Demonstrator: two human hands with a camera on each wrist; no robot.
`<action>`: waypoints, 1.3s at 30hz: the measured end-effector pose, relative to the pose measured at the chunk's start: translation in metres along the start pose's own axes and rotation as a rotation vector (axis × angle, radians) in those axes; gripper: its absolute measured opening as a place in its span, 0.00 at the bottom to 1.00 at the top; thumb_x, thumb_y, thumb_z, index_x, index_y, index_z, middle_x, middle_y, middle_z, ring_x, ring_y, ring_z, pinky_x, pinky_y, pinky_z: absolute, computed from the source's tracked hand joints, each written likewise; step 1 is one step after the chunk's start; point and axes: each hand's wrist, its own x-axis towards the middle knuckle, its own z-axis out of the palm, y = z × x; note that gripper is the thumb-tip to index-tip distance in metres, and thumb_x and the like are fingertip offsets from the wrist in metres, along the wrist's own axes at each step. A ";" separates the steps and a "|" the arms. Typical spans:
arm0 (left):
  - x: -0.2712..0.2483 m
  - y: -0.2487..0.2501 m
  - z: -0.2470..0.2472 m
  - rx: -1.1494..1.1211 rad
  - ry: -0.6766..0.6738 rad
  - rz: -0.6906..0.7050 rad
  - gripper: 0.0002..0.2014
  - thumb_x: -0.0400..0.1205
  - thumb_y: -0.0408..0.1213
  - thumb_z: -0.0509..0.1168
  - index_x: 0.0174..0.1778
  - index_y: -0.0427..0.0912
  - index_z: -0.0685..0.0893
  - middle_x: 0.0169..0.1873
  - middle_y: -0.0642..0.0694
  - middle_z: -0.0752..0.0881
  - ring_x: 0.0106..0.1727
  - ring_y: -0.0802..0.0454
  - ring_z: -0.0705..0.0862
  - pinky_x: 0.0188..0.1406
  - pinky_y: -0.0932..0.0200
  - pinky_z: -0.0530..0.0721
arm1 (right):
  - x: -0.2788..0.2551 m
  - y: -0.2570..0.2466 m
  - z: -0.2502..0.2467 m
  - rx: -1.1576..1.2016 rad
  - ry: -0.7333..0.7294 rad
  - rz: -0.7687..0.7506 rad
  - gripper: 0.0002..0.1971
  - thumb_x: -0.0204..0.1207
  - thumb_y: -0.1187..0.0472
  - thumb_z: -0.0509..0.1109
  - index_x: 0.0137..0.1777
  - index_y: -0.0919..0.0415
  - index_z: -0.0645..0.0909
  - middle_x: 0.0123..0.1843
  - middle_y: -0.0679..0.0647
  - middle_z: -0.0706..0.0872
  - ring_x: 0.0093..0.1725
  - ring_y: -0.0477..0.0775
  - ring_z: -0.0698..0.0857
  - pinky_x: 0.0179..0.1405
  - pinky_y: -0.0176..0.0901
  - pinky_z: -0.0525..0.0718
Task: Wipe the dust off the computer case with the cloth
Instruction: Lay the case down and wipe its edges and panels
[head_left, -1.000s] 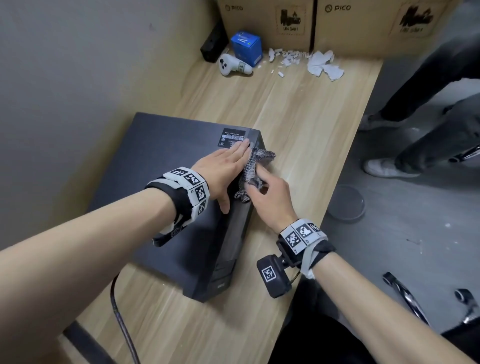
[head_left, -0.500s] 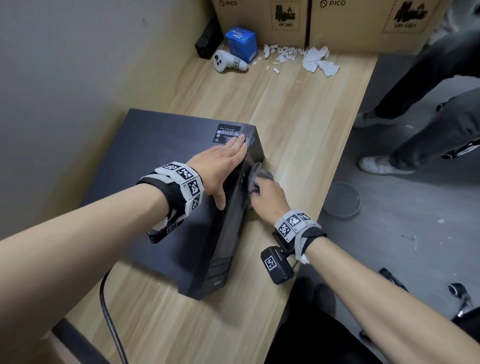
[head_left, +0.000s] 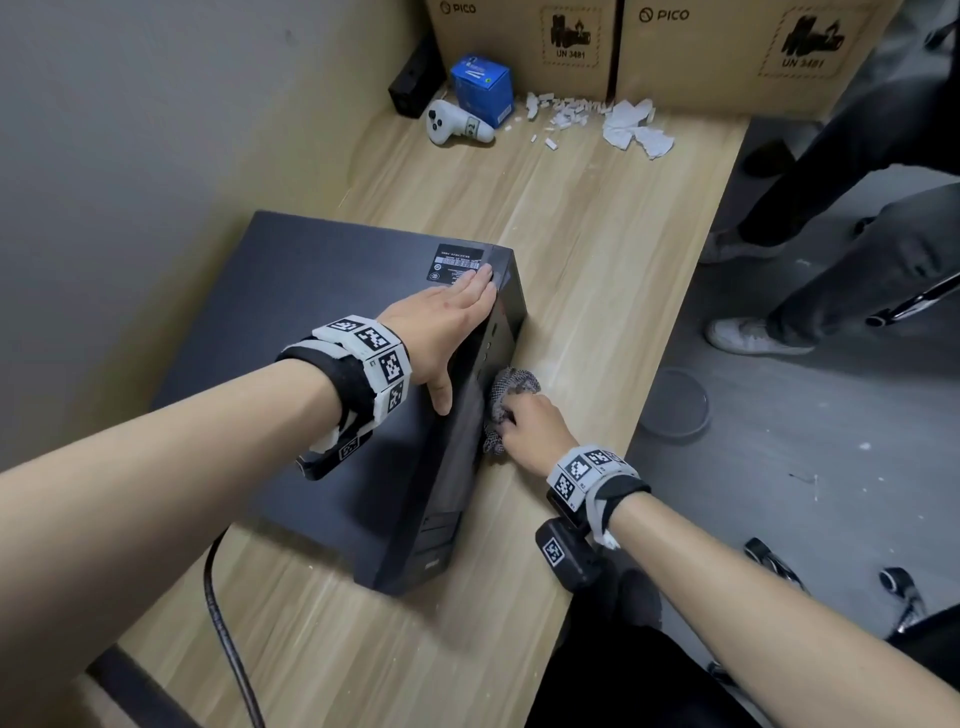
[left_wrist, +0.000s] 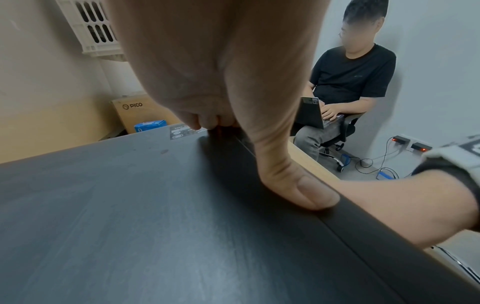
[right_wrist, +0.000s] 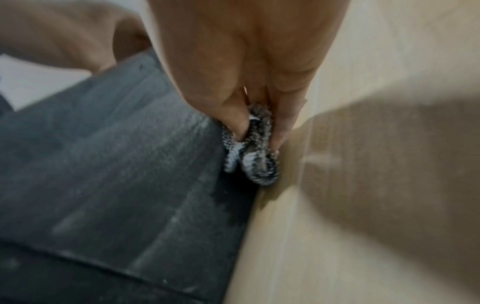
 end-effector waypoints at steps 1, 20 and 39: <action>0.000 0.000 0.000 -0.001 0.001 0.001 0.78 0.48 0.51 0.87 0.84 0.34 0.40 0.84 0.38 0.37 0.85 0.47 0.38 0.84 0.54 0.48 | -0.001 0.001 0.000 0.012 -0.001 -0.005 0.11 0.75 0.69 0.64 0.33 0.60 0.68 0.39 0.60 0.78 0.45 0.67 0.80 0.40 0.47 0.69; -0.001 0.000 0.001 0.007 0.002 0.001 0.77 0.49 0.52 0.87 0.84 0.35 0.41 0.84 0.39 0.37 0.85 0.48 0.38 0.84 0.54 0.49 | -0.024 0.006 0.013 0.154 0.065 -0.028 0.22 0.68 0.66 0.71 0.23 0.58 0.60 0.24 0.53 0.66 0.30 0.55 0.66 0.32 0.47 0.66; -0.086 0.018 0.046 -0.082 0.035 0.051 0.69 0.61 0.57 0.81 0.84 0.36 0.40 0.85 0.42 0.38 0.85 0.51 0.39 0.81 0.60 0.43 | -0.049 -0.043 -0.026 0.197 0.256 -0.158 0.16 0.77 0.56 0.70 0.32 0.58 0.70 0.27 0.49 0.76 0.34 0.58 0.75 0.35 0.48 0.72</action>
